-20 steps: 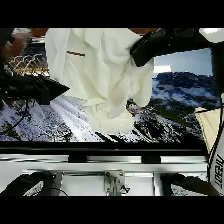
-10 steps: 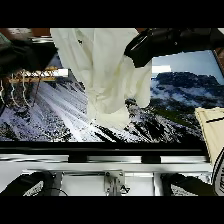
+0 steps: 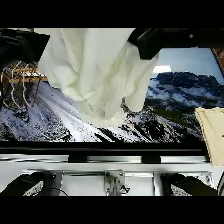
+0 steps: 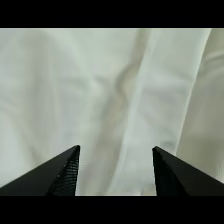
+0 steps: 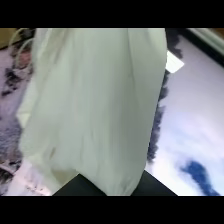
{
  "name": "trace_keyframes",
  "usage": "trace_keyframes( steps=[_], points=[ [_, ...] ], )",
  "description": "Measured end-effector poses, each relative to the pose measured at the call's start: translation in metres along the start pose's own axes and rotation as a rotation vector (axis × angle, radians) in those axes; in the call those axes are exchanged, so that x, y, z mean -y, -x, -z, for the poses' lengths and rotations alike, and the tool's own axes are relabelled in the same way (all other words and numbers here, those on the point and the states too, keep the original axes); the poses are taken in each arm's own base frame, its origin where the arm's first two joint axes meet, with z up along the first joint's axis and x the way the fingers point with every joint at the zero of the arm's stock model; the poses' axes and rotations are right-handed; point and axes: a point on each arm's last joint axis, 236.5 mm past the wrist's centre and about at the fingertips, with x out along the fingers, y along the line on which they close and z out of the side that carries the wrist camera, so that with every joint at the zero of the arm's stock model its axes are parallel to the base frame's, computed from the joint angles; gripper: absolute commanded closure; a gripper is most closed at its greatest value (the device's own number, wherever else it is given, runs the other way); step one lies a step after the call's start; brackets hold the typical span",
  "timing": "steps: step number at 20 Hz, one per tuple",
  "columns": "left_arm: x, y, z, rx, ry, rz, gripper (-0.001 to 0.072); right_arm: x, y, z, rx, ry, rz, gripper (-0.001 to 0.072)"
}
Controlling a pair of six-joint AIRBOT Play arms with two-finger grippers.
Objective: Fold the shirts.
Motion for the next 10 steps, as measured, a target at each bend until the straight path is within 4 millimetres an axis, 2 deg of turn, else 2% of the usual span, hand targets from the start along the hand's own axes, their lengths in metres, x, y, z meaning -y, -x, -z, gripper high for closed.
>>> trace_keyframes(
  steps=[3, 5, 7, 10],
  points=[
    [0.006, 0.002, 0.017, -0.071, 0.022, 0.023, 0.0184, 0.059, 0.025, -0.004, 0.021, -0.037, 0.251, 0.0643],
    [0.010, 0.003, 0.027, -0.118, 0.033, 0.038, 0.0184, 0.104, 0.055, 0.001, 0.025, -0.091, 0.429, 0.0642],
    [0.013, 0.005, 0.037, -0.161, 0.041, 0.051, 0.0184, 0.151, 0.094, 0.010, 0.030, -0.152, 0.609, 0.0642],
    [0.016, 0.006, 0.046, -0.200, 0.045, 0.064, 0.0184, 0.212, 0.165, 0.032, 0.024, -0.235, 0.875, 0.0642]
  ],
)
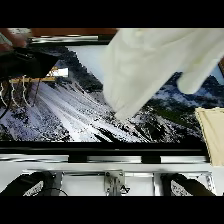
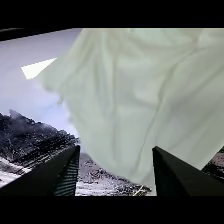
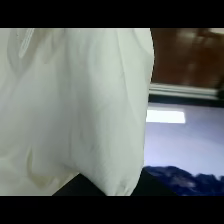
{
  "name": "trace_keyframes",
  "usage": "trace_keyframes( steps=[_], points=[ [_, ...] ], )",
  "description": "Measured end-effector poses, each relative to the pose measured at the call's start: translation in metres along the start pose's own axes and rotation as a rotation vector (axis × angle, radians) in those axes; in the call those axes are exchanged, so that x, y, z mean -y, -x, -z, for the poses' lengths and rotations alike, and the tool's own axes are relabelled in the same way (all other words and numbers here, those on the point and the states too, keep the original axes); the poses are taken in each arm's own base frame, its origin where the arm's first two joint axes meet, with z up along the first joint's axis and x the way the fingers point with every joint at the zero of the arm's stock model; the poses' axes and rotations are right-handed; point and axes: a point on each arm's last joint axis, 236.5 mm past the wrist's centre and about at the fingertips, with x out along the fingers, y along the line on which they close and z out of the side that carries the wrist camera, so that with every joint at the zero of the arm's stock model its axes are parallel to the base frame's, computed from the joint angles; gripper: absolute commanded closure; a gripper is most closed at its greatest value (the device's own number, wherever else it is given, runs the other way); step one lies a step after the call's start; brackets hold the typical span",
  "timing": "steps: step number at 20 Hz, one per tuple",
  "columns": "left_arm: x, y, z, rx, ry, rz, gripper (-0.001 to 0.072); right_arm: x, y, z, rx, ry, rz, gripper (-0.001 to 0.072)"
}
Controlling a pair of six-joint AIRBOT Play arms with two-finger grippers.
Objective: Fold the shirts.
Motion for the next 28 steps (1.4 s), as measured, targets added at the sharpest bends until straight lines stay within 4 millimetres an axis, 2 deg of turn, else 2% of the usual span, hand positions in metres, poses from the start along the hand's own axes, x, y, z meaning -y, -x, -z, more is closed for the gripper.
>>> trace_keyframes(
  steps=[3, 5, 9, 12, 16, 19, 24, 28],
  points=[
    [0.001, 0.000, 0.003, -0.014, 0.003, 0.004, 0.0185, 0.087, 0.011, 0.012, -0.025, -0.071, 0.230, 0.0642],
    [0.002, 0.000, 0.005, -0.020, 0.003, 0.006, 0.0185, 0.131, 0.023, 0.021, -0.040, -0.108, 0.345, 0.0642],
    [0.002, 0.000, 0.006, -0.025, 0.019, 0.010, 0.0185, 0.201, 0.052, 0.037, -0.062, -0.162, 0.547, 0.0642],
    [0.003, 0.000, 0.006, -0.026, 0.041, 0.010, 0.0185, 0.244, 0.078, 0.049, -0.079, -0.183, 0.689, 0.0642],
    [0.004, 0.002, 0.005, -0.022, 0.053, 0.013, 0.0186, 0.289, 0.103, 0.068, -0.111, -0.217, 0.826, 0.0642],
    [0.006, 0.005, 0.002, -0.013, 0.073, 0.015, 0.0188, 0.316, 0.113, 0.085, -0.144, -0.243, 0.895, 0.0642],
    [0.011, 0.015, -0.005, 0.010, 0.097, 0.019, 0.0189, 0.350, 0.109, 0.101, -0.157, -0.248, 0.950, 0.0643],
    [0.016, 0.026, -0.020, 0.050, 0.125, 0.024, 0.0197, 0.379, 0.109, 0.112, -0.147, -0.247, 0.995, 0.0643]
  ],
)
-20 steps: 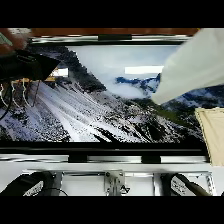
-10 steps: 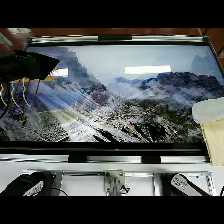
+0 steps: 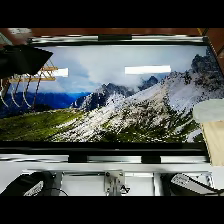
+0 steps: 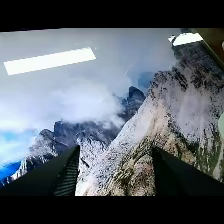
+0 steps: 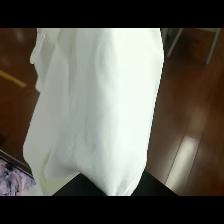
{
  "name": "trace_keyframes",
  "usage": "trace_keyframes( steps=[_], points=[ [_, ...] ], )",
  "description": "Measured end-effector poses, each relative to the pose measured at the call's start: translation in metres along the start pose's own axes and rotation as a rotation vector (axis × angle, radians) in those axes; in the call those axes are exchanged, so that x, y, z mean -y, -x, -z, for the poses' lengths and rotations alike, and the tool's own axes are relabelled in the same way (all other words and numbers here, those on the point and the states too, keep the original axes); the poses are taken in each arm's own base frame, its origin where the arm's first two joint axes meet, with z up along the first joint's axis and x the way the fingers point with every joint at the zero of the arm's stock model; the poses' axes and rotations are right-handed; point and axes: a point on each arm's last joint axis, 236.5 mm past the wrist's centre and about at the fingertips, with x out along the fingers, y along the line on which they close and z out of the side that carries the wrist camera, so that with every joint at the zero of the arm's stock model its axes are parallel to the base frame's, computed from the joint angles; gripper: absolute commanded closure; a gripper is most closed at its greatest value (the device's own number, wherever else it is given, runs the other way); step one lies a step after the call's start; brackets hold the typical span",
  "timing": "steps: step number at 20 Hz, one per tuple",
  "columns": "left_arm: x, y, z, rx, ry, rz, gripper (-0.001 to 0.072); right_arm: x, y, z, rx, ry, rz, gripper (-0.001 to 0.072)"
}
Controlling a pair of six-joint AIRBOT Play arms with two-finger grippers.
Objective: Fold the shirts.
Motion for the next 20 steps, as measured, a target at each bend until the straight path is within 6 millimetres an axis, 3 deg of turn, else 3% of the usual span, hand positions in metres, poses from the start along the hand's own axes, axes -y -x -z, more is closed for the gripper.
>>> trace_keyframes(
  steps=[6, 11, 20],
  points=[
    [0.018, 0.012, -0.019, 0.046, 0.028, 0.046, 0.0198, 0.052, -0.022, 0.000, 0.032, -0.039, 0.106, 0.0642],
    [0.028, 0.014, -0.017, 0.030, 0.049, 0.084, 0.0199, 0.103, -0.018, -0.006, 0.075, -0.169, 0.170, 0.0643],
    [0.057, 0.015, -0.008, -0.006, 0.069, 0.181, 0.0199, 0.127, 0.008, -0.040, 0.218, -0.297, 0.163, 0.0643]
  ],
)
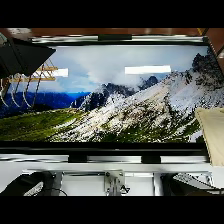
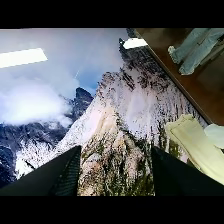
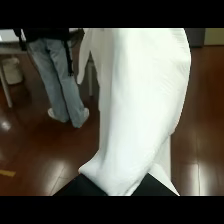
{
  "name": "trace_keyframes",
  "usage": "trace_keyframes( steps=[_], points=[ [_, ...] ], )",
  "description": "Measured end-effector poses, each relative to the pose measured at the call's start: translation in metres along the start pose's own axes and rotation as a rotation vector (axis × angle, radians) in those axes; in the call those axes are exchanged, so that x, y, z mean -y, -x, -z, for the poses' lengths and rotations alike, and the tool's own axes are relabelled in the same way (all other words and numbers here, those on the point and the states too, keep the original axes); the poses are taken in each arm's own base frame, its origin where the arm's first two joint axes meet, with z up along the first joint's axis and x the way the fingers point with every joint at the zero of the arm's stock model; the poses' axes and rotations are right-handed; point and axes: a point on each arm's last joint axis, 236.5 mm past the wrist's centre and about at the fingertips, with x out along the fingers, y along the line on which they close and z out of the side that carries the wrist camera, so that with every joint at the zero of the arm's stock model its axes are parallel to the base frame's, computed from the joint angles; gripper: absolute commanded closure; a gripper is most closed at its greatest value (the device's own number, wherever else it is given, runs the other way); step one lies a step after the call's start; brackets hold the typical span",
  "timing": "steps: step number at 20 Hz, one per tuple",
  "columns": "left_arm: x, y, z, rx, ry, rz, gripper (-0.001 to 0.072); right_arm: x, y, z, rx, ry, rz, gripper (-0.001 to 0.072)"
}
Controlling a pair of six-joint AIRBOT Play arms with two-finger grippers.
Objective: Fold the shirts.
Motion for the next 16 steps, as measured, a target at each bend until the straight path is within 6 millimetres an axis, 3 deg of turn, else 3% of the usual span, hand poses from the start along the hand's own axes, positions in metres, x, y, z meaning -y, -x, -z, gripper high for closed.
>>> trace_keyframes(
  steps=[5, 7, 8, 13, 16],
  points=[
    [0.006, -0.001, 0.002, -0.006, 0.004, 0.020, 0.0198, -0.005, 0.006, -0.016, 0.057, -0.022, -0.027, 0.0643],
    [0.007, -0.001, 0.002, -0.007, 0.005, 0.023, 0.0199, -0.015, 0.012, -0.046, 0.177, -0.044, -0.074, 0.0643],
    [0.007, -0.001, 0.002, -0.007, 0.005, 0.024, 0.0198, -0.018, 0.014, -0.050, 0.189, -0.063, -0.091, 0.0643],
    [0.008, -0.001, 0.002, -0.008, 0.006, 0.026, 0.0198, -0.027, 0.018, -0.056, 0.208, -0.108, -0.133, 0.0643],
    [0.008, -0.001, 0.002, -0.007, 0.006, 0.026, 0.0198, -0.030, 0.021, -0.050, 0.171, -0.123, -0.145, 0.0643]
  ],
)
